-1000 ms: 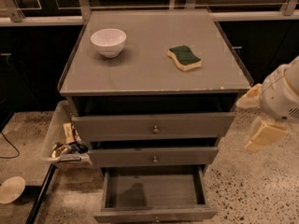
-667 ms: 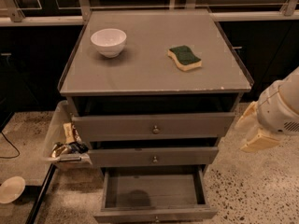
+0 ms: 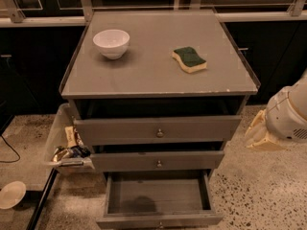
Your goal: Close bottom drawer
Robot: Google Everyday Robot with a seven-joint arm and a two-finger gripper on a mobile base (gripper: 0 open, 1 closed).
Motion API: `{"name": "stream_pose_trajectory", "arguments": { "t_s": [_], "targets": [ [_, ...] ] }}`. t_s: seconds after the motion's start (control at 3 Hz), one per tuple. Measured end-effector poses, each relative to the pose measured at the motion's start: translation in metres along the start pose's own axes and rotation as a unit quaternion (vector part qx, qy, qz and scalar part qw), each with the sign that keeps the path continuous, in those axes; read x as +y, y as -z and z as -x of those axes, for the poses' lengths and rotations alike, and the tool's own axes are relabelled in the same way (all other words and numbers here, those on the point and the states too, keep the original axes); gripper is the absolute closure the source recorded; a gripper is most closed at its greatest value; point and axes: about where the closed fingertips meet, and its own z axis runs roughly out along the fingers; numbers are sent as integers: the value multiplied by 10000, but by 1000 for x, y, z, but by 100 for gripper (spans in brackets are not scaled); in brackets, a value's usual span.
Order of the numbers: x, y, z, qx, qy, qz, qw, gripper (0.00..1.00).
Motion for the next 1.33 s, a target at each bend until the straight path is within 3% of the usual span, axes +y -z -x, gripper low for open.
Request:
{"name": "stream_pose_trajectory", "arguments": {
  "t_s": [0.33, 0.67, 1.0, 1.33],
  "targets": [
    [19, -44, -21, -369, -285, 219, 9987, 100],
    [42, -107, -48, -838, -549, 260, 9946, 100],
    [44, -166, -67, -1401, -724, 96, 9874, 100],
    [44, -222, -81, -1699, -842, 188, 9817, 100]
  ]
}}
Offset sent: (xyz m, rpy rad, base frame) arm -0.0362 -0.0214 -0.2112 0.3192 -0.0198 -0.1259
